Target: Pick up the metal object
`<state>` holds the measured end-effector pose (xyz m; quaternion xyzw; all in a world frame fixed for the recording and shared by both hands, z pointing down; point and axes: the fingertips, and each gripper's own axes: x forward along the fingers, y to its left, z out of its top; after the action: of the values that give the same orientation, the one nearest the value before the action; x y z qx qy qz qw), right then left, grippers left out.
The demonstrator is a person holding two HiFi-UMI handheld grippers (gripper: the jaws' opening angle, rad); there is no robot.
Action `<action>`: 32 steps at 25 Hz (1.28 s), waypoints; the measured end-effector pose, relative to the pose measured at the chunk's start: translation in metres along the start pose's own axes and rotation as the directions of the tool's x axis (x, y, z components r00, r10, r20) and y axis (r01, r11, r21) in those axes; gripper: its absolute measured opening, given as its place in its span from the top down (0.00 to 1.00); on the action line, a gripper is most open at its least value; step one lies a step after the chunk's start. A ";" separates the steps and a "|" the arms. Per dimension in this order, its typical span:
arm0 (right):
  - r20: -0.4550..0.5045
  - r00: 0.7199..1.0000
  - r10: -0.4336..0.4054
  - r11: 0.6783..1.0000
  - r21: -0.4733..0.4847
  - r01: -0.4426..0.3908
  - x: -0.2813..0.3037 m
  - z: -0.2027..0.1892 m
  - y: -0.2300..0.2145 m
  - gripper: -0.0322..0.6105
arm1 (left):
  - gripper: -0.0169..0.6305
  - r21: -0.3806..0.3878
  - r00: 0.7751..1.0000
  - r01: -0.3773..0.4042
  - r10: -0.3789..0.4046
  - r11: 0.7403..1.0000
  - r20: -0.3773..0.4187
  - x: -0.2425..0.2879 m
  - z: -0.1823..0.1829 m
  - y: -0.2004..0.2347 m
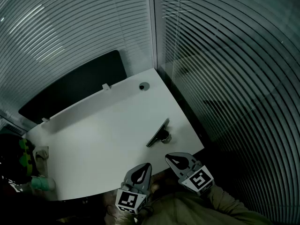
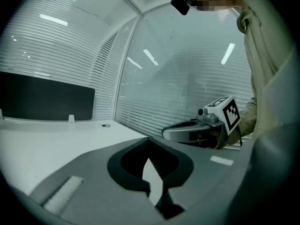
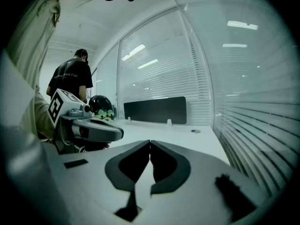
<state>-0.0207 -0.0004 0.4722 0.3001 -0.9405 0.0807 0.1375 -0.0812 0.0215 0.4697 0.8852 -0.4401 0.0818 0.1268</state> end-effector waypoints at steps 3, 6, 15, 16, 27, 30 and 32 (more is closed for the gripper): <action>-0.026 0.999 -0.047 0.998 -0.035 0.046 0.010 -0.003 -0.015 0.94 | 0.96 -0.032 1.000 -0.003 0.003 0.999 -0.006 0.008 -0.003 0.003; -0.049 0.994 -0.094 0.995 -0.040 0.092 0.021 -0.013 -0.033 0.94 | 0.96 -0.020 1.000 0.014 -0.014 1.000 -0.025 0.015 -0.011 0.000; -0.235 0.959 -0.158 0.985 -0.103 0.137 0.052 -0.047 -0.078 0.70 | 0.96 -0.012 0.998 0.002 -0.003 1.000 -0.065 0.024 -0.017 -0.005; -0.257 0.953 -0.160 0.985 -0.109 0.136 0.057 -0.051 -0.081 0.68 | 0.96 -0.019 0.997 -0.006 0.005 1.000 -0.073 0.023 -0.016 -0.004; -0.366 0.919 -0.145 0.988 -0.101 0.116 0.101 -0.068 -0.097 0.53 | 0.96 -0.002 0.993 -0.079 0.079 0.997 -0.092 0.005 -0.022 0.015; -0.358 0.920 -0.160 0.985 -0.124 0.123 0.109 -0.068 -0.102 0.53 | 0.96 -0.001 0.992 -0.093 0.093 0.996 -0.090 0.005 -0.021 0.018; -0.354 0.918 -0.177 0.981 -0.141 0.134 0.113 -0.068 -0.106 0.53 | 0.96 0.001 0.991 -0.098 0.097 0.995 -0.091 0.006 -0.021 0.020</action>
<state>-0.0326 -0.1311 0.5785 0.3454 -0.8747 0.0700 0.3327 -0.0943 0.0121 0.4942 0.8578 -0.4768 0.1273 0.1439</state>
